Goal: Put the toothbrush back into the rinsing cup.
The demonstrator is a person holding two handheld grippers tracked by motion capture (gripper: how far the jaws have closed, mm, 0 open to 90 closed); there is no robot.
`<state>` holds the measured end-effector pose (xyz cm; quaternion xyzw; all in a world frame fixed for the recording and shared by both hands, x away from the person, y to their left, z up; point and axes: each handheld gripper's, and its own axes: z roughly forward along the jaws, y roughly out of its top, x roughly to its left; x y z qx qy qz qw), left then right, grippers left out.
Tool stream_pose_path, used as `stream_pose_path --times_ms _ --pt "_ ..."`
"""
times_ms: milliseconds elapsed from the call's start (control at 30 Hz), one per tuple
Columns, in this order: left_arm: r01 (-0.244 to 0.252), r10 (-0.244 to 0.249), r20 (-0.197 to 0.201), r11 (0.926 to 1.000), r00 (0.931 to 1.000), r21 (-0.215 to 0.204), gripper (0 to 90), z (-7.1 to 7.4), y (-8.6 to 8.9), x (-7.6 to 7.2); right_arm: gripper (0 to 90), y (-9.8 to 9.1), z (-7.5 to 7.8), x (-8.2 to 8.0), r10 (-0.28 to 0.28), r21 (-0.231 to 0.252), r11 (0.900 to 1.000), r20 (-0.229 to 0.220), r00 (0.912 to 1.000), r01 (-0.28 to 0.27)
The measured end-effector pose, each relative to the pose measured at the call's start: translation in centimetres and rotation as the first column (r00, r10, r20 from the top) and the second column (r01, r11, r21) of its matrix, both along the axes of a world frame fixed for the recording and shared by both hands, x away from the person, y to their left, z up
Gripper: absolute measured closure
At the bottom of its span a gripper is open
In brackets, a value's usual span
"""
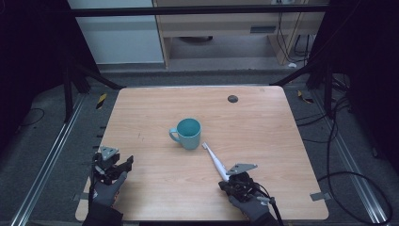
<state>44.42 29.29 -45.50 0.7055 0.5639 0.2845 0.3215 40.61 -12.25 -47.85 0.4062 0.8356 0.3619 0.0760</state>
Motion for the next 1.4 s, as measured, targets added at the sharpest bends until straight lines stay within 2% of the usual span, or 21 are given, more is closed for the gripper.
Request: stream_pose_path --times_ms 333,467,600,700,833,1067,1400 --pt "0.002 -0.002 -0.001 1.0000 1.0000 0.003 45.2 0.0 0.0 0.0 89.0 -1.6 1.4 0.7 -0.065 0.027 0.9976 0.047 0.9968 0.063" --pt "0.004 -0.004 -0.002 1.0000 1.0000 0.004 45.2 0.0 -0.1 0.0 89.2 -3.1 2.2 1.7 -0.140 0.035 0.9899 0.086 0.9865 0.137" --pt "0.003 -0.003 -0.003 1.0000 1.0000 0.003 45.2 0.0 0.0 0.1 89.4 -5.0 2.1 2.3 -0.195 0.036 0.9807 0.084 0.9772 0.192" --pt "0.003 -0.003 -0.001 1.0000 1.0000 0.002 45.2 0.0 -0.1 0.0 89.5 -5.5 1.8 2.6 -0.212 0.029 0.9771 0.072 0.9745 0.211" --pt "0.002 -0.002 -0.001 1.0000 1.0000 0.001 45.2 0.0 0.0 0.0 89.6 -5.2 1.7 2.2 -0.191 0.036 0.9814 0.063 0.9796 0.189" --pt "0.002 -0.002 0.000 1.0000 1.0000 -0.001 45.2 0.0 0.0 0.0 89.9 -4.3 1.5 0.8 -0.111 0.055 0.9925 0.037 0.9931 0.109" --pt "0.000 0.000 -0.001 1.0000 1.0000 -0.002 45.2 0.0 0.0 0.0 89.9 -4.0 0.4 -0.1 -0.076 0.038 0.9964 -0.011 0.9971 0.076"
